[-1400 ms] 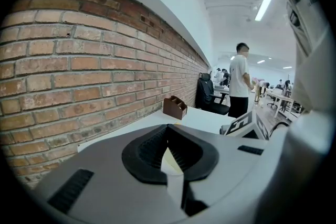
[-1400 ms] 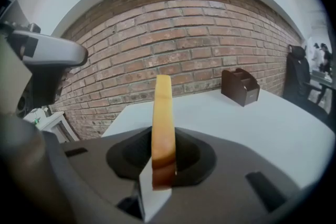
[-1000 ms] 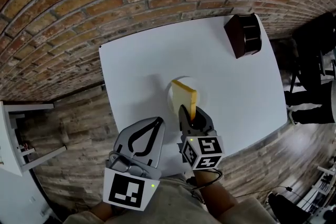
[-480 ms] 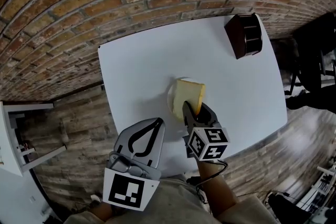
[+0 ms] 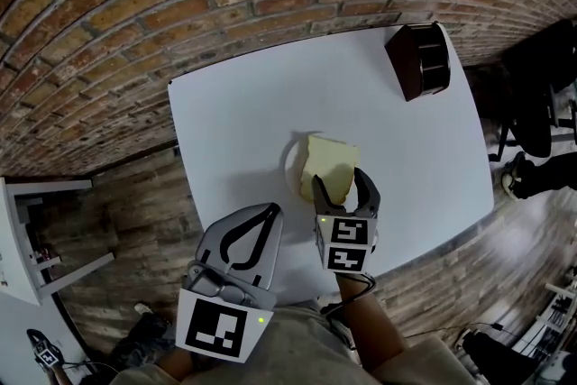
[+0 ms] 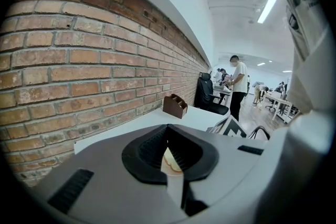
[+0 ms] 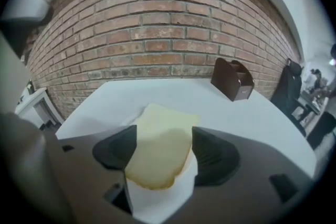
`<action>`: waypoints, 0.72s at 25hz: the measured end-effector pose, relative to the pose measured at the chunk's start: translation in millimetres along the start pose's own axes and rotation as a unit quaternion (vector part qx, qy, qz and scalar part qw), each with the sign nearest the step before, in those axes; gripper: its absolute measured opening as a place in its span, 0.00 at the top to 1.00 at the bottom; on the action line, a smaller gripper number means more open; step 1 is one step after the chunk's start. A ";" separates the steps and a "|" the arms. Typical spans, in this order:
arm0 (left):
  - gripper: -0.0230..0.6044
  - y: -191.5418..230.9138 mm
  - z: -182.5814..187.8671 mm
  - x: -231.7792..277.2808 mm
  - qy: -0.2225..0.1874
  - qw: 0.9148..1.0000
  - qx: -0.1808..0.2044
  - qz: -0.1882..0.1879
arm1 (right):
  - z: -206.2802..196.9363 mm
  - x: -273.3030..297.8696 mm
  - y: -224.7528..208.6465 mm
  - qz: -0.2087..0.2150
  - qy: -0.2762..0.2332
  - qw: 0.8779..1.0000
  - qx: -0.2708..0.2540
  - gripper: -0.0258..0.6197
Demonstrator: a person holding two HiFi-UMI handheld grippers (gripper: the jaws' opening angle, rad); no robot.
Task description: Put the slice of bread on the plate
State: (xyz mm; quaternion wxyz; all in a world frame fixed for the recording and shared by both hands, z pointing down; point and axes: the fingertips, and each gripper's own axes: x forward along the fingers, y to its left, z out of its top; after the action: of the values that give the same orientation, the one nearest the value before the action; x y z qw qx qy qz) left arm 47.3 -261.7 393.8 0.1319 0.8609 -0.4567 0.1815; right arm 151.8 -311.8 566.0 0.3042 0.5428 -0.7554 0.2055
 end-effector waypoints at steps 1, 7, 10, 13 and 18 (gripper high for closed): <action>0.95 -0.1 -0.1 -0.2 0.000 1.000 -0.001 -0.001 | -1.8 -0.1 -2.2 -0.004 0.001 1.000 0.006 0.47; 0.95 0.3 1.9 -4.4 -0.005 1.000 0.002 -0.009 | 11.9 -14.5 -9.9 -0.030 -0.033 0.999 0.018 0.47; 0.95 -3.1 4.8 -7.7 -0.012 1.000 0.007 -0.017 | 20.5 -21.6 -10.5 -0.039 -0.049 0.998 0.023 0.47; 0.95 -5.3 8.0 -12.6 -0.020 0.999 0.010 -0.025 | 28.2 -30.3 -9.3 -0.046 -0.062 0.996 0.034 0.48; 0.95 -7.6 12.3 -21.0 -0.030 0.999 0.015 -0.036 | 43.1 -51.4 -5.5 -0.058 -0.086 0.994 0.046 0.55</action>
State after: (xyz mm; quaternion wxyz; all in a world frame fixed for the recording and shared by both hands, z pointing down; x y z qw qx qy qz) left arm 45.0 -246.9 373.2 0.1116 0.8838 -0.4262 0.1574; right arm 158.4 -305.5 499.3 0.2240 0.6147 -0.7359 0.1742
